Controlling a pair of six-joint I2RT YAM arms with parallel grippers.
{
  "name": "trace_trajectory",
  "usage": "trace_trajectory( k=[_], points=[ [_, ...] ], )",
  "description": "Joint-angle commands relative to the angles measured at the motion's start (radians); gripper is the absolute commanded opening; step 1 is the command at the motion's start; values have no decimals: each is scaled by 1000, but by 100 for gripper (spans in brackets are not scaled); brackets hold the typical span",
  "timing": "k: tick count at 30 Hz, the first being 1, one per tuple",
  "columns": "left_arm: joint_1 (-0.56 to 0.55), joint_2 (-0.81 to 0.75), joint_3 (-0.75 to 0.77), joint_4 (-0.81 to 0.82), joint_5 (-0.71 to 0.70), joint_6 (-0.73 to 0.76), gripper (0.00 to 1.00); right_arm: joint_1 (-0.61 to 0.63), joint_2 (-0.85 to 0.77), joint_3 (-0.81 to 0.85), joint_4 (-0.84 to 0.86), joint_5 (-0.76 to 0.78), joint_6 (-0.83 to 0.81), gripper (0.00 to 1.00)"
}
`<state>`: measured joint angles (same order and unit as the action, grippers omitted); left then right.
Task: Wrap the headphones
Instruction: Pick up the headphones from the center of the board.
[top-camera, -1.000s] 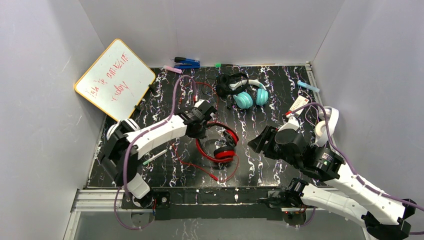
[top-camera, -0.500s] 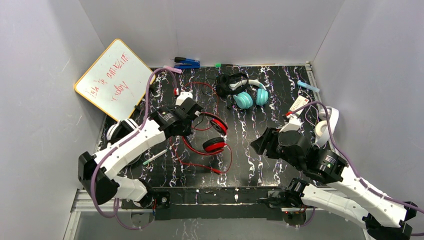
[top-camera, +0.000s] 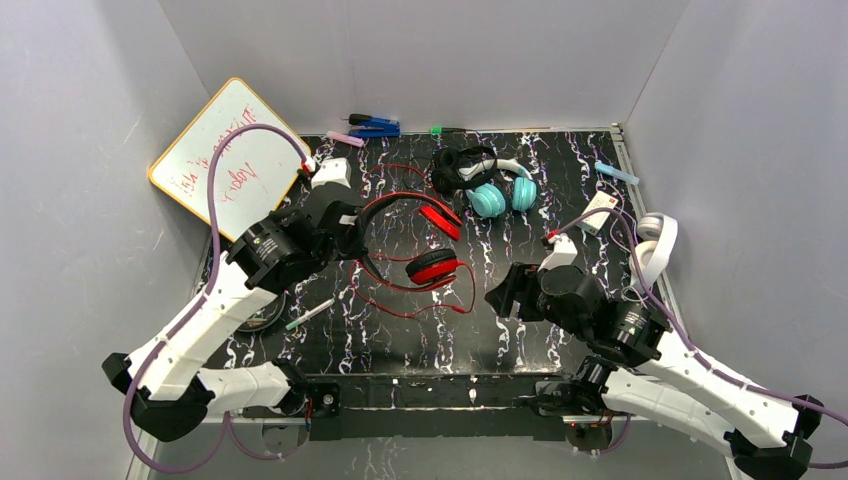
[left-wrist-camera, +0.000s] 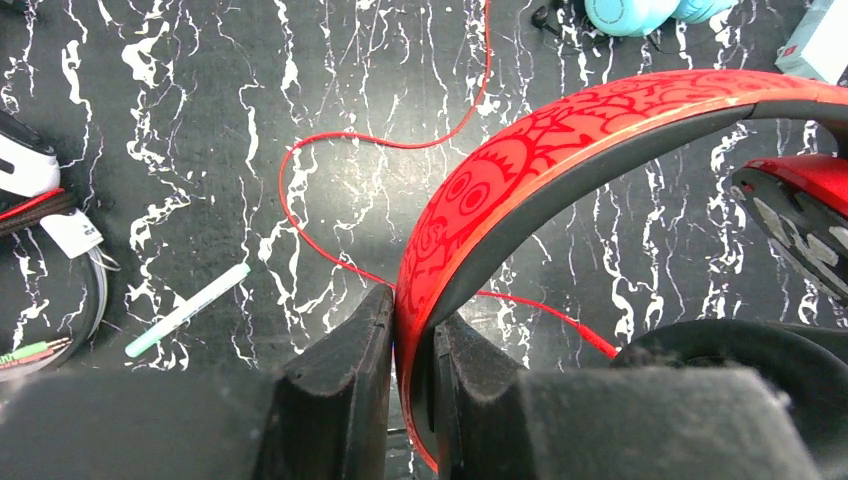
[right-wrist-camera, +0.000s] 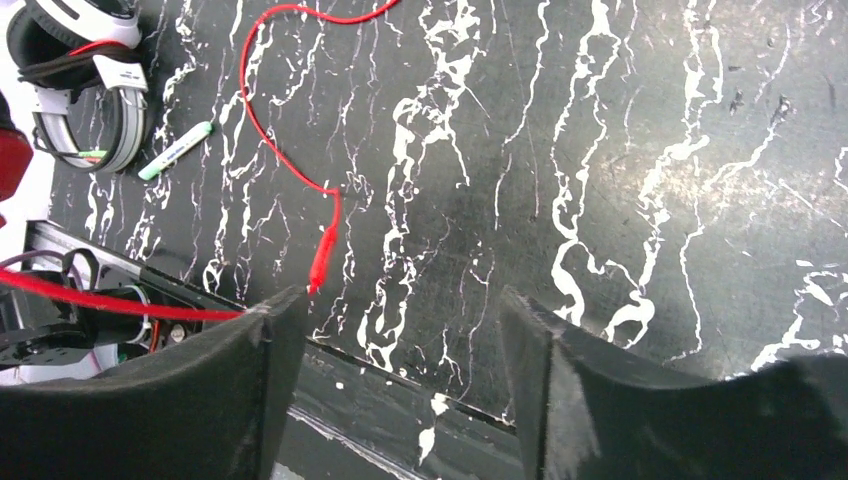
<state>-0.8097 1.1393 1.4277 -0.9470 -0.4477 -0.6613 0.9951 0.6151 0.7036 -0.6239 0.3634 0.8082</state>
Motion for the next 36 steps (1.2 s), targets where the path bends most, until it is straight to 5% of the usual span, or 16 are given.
trace_trajectory(
  k=[1, 5, 20, 26, 36],
  points=[
    [-2, -51, 33, 11, 21, -45, 0, -1, -7, -14, 108, -4, -6, 85],
    [-2, -61, 28, 7, 27, -57, 0, -1, -22, -25, 144, -23, 6, 99],
    [-1, 0, 208, -95, 68, -100, 0, -1, 123, -31, 192, -112, 110, 99],
    [0, 22, 260, -70, 137, -101, 0, -1, 51, -132, 290, -235, 85, 99],
    [7, 139, 437, -119, 174, -115, 0, -1, 210, -104, 312, -489, 30, 97]
  ],
)
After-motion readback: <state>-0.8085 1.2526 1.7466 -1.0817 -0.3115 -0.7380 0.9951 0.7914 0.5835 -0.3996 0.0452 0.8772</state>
